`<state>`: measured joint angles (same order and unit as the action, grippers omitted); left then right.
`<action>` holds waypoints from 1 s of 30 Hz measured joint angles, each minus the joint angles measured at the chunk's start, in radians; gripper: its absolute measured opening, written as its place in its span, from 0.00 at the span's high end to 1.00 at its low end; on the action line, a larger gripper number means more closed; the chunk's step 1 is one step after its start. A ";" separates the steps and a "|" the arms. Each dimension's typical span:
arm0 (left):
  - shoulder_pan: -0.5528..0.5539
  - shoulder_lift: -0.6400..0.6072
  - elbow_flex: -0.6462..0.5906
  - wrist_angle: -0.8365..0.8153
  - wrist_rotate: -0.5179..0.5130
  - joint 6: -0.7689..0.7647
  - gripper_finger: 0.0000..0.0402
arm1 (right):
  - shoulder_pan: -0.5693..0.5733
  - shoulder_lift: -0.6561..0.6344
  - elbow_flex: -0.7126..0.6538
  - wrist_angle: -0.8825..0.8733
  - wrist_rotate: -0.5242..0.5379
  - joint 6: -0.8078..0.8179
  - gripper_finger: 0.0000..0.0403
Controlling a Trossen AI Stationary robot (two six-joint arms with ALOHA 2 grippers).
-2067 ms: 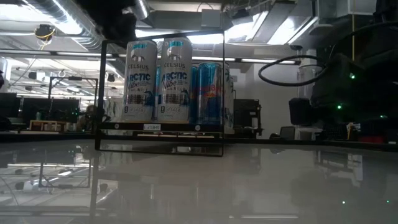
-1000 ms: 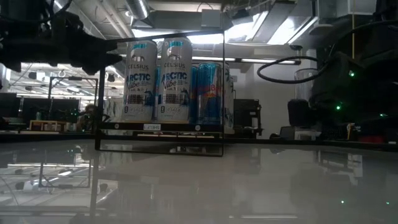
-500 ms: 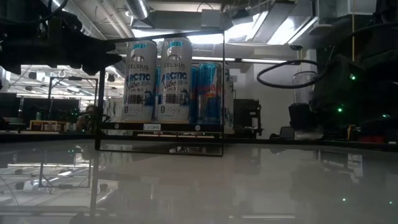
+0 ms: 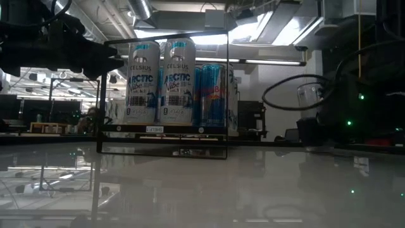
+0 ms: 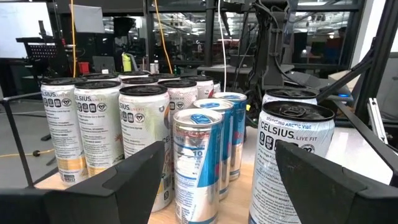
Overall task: Place canned beverage on shelf
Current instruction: Move the blue soda can to the top right of the table
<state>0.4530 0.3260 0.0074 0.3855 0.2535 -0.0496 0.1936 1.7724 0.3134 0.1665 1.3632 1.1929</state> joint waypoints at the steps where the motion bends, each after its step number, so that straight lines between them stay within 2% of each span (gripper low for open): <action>1: 0.000 0.000 0.000 0.000 0.000 0.001 0.25 | 0.000 0.011 0.000 0.002 -0.006 0.012 0.34; 8: 0.000 0.000 0.000 -0.005 0.000 0.007 0.25 | 0.000 0.075 0.000 0.053 0.016 0.041 0.34; 17: 0.000 0.000 0.000 -0.011 -0.003 0.008 0.25 | 0.000 0.078 0.000 0.076 0.005 0.039 0.32; 26: 0.000 0.000 0.000 -0.011 -0.004 0.009 0.25 | 0.000 0.080 0.000 0.076 -0.063 0.038 0.10; 30: 0.000 0.000 0.000 -0.011 -0.017 0.009 0.25 | 0.000 0.079 0.000 0.078 -0.073 0.039 0.04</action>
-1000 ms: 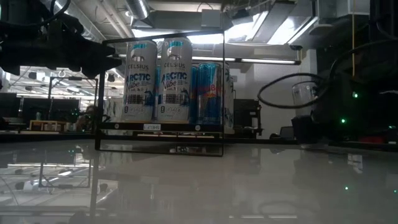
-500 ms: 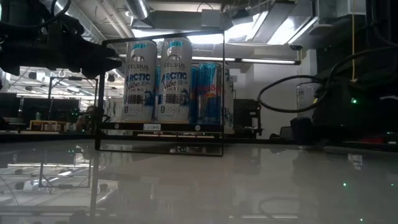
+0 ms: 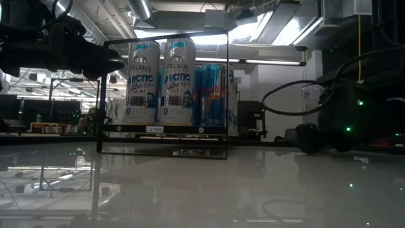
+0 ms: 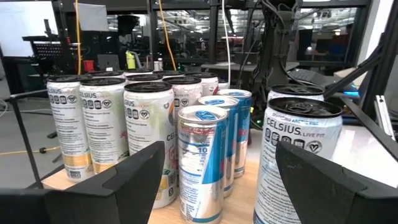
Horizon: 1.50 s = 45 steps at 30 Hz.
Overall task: Place canned beverage on shelf
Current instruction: Move the blue soda can to the top right of the table
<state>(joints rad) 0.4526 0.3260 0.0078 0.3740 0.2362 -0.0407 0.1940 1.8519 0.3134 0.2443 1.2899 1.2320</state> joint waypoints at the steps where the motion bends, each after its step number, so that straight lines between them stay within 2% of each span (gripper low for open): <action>1: 0.000 0.000 0.000 -0.001 -0.007 0.000 0.25 | 0.002 0.000 0.000 0.000 0.000 0.000 0.03; 12: 0.000 0.000 0.000 -0.007 -0.015 -0.001 0.25 | 0.002 -0.007 0.000 -0.009 -0.001 -0.005 0.03; 20: 0.000 0.000 0.000 -0.007 -0.015 -0.001 0.25 | 0.002 -0.054 0.000 -0.059 -0.071 -0.009 0.03; 28: -0.008 -0.001 0.000 -0.007 -0.017 -0.001 0.25 | 0.003 -0.065 0.000 -0.063 -0.084 -0.011 0.03; 35: -0.139 -0.056 0.000 -0.007 -0.121 -0.001 0.25 | 0.003 -0.065 0.000 -0.062 -0.087 -0.011 0.03; 45: -0.277 -0.180 0.000 -0.007 -0.146 -0.001 0.25 | 0.003 -0.065 0.000 -0.061 -0.087 -0.011 0.03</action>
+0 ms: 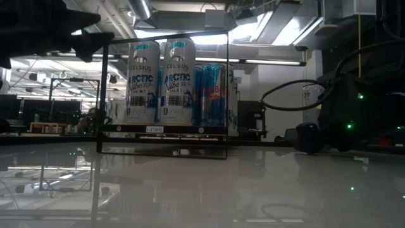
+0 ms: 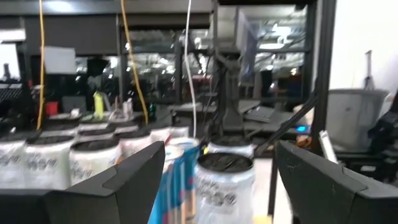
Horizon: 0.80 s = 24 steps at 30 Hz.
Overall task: Place canned beverage on shelf
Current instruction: Move the blue soda can to the top right of the table
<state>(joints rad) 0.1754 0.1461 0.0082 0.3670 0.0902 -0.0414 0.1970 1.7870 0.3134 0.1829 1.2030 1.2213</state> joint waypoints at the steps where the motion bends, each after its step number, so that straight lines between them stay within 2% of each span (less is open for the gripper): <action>1: -0.007 -0.016 0.000 0.000 0.000 0.000 0.25 | 0.000 0.000 0.000 0.000 0.000 0.000 0.03; 9: -0.016 -0.145 0.000 0.002 0.000 0.000 0.25 | 0.000 0.000 0.001 0.000 0.000 0.000 0.03; 24: -0.015 -0.144 0.000 0.030 0.000 0.000 0.25 | 0.000 -0.001 0.056 0.000 -0.045 -0.101 0.03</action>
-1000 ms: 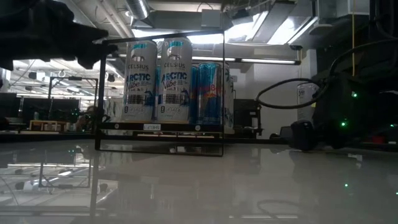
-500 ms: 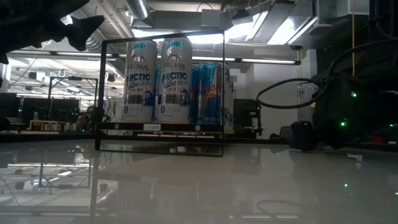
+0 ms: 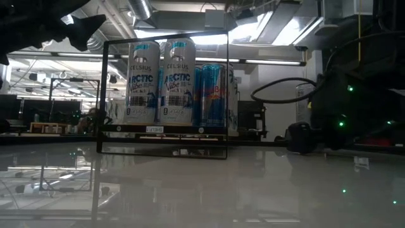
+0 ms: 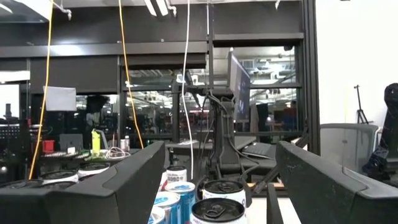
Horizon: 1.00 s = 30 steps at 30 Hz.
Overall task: Place canned beverage on shelf
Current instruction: Move the blue soda can to the top right of the table
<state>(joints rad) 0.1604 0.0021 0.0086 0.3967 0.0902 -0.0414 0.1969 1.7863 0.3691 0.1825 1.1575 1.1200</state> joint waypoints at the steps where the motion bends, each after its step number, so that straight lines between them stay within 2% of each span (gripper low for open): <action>1: 0.000 0.000 0.000 0.000 0.000 0.000 0.25 | 0.000 0.000 0.000 0.000 -0.002 0.001 0.03; 17: 0.000 0.000 0.000 0.000 0.000 0.000 0.25 | 0.000 -0.003 0.000 -0.011 -0.014 0.003 0.03; 30: 0.000 0.000 0.000 0.000 0.000 0.000 0.25 | 0.000 -0.215 -0.003 -0.360 -0.162 0.050 0.03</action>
<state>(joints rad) 0.1604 0.0025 0.0086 0.3969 0.0902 -0.0414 0.1970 1.5715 0.3664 -0.1775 0.9955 1.1698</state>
